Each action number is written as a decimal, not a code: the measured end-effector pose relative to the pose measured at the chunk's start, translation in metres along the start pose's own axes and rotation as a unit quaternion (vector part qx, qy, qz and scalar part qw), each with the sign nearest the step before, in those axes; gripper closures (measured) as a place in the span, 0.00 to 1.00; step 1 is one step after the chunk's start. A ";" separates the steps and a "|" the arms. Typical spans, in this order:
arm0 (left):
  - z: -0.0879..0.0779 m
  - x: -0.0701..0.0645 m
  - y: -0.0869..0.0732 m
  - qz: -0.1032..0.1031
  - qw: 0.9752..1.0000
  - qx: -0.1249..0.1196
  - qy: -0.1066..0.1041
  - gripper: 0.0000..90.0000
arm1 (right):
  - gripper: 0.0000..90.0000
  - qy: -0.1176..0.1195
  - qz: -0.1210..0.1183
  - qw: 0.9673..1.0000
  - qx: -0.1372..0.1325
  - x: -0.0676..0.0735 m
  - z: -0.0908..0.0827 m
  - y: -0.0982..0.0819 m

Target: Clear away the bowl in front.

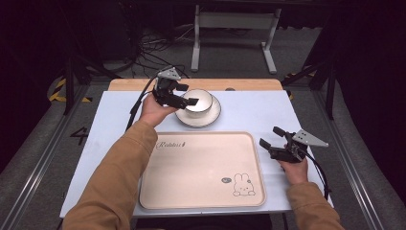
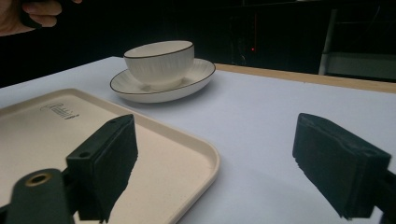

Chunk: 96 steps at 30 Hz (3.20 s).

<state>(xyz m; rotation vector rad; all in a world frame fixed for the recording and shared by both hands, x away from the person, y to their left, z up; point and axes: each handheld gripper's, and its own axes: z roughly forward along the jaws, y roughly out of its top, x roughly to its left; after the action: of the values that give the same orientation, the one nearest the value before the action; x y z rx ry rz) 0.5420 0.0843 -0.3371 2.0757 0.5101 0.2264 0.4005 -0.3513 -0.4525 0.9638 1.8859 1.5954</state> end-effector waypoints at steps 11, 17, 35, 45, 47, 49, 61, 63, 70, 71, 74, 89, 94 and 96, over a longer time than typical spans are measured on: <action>0.028 0.001 -0.003 0.012 0.999 0.029 0.004 0.32 | 0.22 0.009 0.003 1.000 0.005 -0.002 -0.001 0.001; 0.041 0.004 -0.008 0.004 0.999 0.049 0.000 0.33 | 0.23 0.012 0.007 1.000 0.006 -0.003 -0.001 0.001; 0.066 0.013 -0.025 -0.043 0.994 0.085 -0.046 0.50 | 0.23 0.013 0.007 1.000 0.007 -0.003 -0.001 0.001; 0.075 0.009 -0.027 0.011 0.992 0.125 -0.022 0.59 | 0.23 0.012 0.008 1.000 0.008 -0.004 -0.001 0.000; 0.077 0.008 -0.027 0.014 0.991 0.130 -0.024 0.61 | 0.23 0.013 0.009 1.000 0.008 -0.004 -0.001 0.000; 0.080 0.006 -0.028 0.017 0.990 0.138 -0.024 0.63 | 0.22 0.013 0.010 1.000 0.008 -0.004 -0.001 0.000; 0.088 0.006 -0.029 0.026 0.986 0.167 -0.007 0.68 | 0.22 0.013 0.016 1.000 0.008 -0.004 -0.001 0.000; 0.089 0.005 -0.030 0.025 0.986 0.167 -0.004 0.70 | 0.22 0.013 0.017 1.000 0.008 -0.004 -0.001 0.000; 0.092 0.004 -0.029 0.032 0.984 0.174 -0.002 0.78 | 0.22 0.013 0.017 1.000 0.009 -0.004 -0.001 0.000; 0.093 0.004 -0.029 0.032 0.984 0.175 -0.002 0.79 | 0.22 0.014 0.016 1.000 0.010 -0.004 -0.001 0.000; 0.093 0.003 -0.029 0.034 0.984 0.174 -0.002 0.82 | 0.22 0.013 0.015 1.000 0.010 -0.004 -0.001 0.000; 0.097 -0.003 -0.025 0.067 0.980 0.187 0.003 0.90 | 0.22 0.013 0.016 1.000 0.011 -0.004 -0.001 0.000; 0.098 -0.005 -0.025 0.072 0.980 0.186 0.007 0.91 | 0.22 0.013 0.016 1.000 0.012 -0.004 -0.001 0.000; 0.098 -0.005 -0.024 0.075 0.980 0.187 0.007 0.91 | 0.22 0.013 0.016 1.000 0.012 -0.004 -0.001 0.000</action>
<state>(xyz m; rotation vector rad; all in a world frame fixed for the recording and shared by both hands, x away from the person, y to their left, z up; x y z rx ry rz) 0.5655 0.0179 -0.4095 2.4847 0.4297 0.2475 0.4025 -0.3551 -0.4531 0.9923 1.9195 1.6149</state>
